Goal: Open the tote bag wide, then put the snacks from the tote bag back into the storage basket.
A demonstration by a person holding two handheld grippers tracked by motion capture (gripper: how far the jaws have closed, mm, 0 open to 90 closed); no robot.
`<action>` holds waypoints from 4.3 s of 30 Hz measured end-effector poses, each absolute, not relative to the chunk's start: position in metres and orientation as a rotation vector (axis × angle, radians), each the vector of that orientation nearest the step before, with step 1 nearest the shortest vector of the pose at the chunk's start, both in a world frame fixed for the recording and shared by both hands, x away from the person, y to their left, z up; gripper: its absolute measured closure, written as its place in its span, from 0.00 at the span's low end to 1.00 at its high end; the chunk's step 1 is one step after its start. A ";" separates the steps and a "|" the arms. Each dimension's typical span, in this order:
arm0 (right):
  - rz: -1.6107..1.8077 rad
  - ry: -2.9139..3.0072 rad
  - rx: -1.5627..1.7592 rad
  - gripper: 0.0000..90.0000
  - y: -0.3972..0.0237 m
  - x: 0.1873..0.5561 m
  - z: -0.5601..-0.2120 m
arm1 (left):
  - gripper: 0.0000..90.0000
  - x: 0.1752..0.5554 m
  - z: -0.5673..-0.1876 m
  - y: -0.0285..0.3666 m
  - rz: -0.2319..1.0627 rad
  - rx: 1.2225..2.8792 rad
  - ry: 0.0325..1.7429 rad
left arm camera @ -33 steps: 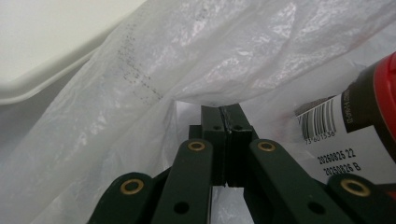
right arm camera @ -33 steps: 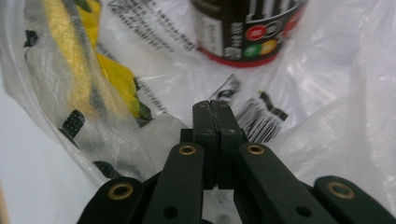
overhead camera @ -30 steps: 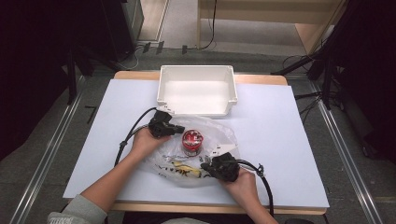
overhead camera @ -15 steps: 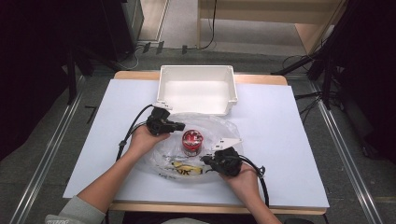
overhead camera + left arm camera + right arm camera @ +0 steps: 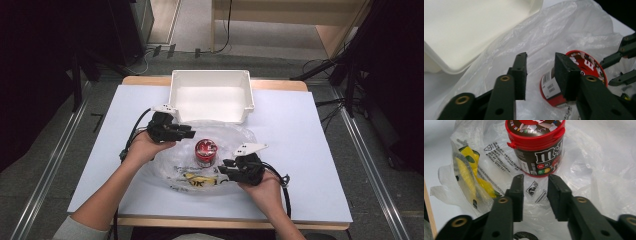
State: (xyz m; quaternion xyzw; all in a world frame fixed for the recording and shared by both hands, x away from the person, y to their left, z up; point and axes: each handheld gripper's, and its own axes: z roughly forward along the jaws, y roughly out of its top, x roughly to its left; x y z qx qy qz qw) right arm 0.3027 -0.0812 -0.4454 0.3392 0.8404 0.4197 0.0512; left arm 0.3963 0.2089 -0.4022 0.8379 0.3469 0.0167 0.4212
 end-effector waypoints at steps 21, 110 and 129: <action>1.302 2.546 1.034 0.55 -0.078 0.306 -0.444 | 0.45 0.390 -0.383 0.240 -0.005 2.073 0.878; 1.291 2.472 0.967 0.29 -0.023 0.341 -0.463 | 0.45 0.385 -0.375 0.286 0.010 2.007 0.958; 1.344 2.503 0.985 0.29 -0.035 0.339 -0.436 | 0.45 0.385 -0.375 0.288 0.010 2.020 0.965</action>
